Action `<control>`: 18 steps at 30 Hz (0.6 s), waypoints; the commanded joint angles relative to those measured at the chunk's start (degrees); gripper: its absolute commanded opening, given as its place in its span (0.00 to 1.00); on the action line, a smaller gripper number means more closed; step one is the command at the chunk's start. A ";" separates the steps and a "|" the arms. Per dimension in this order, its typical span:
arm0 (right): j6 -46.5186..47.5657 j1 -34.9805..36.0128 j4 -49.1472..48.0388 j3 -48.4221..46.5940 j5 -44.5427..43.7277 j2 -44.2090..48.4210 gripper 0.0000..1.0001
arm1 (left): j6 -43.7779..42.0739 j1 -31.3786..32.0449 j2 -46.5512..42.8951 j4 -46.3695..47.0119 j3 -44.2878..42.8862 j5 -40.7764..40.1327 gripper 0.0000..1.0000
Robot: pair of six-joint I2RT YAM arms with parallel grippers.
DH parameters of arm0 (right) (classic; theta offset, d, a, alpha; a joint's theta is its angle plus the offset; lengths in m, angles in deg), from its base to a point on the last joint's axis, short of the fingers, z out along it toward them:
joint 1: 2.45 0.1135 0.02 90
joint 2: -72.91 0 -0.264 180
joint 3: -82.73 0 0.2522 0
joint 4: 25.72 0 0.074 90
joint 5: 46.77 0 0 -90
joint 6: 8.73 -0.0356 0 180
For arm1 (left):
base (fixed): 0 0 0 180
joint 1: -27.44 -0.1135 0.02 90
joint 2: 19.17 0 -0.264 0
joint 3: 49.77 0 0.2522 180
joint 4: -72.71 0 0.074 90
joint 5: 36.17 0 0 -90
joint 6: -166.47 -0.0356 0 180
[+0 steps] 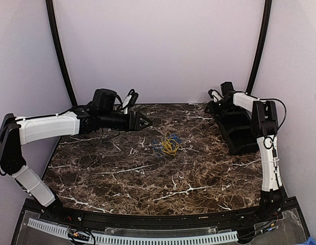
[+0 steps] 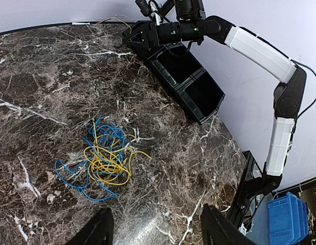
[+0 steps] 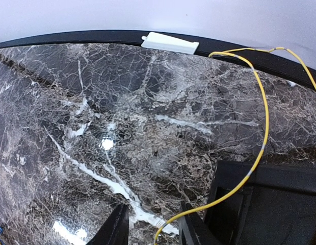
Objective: Untangle the cables
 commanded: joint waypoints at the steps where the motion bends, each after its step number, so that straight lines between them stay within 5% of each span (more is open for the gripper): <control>1: 0.73 0.64 0.82 -1.57 -3.02 -1.14 0.31 | 0.22 0.36 -0.52 1.07 -1.16 0.97 0.62; 6: 0.61 0.64 0.47 -1.31 -3.61 1.20 0.01 | 0.22 0.40 -0.72 1.21 -0.73 1.00 0.62; 18: 4.77 -1.67 -3.87 8.54 -7.90 20.04 0.00 | 0.49 0.44 -0.43 3.31 0.60 1.86 0.62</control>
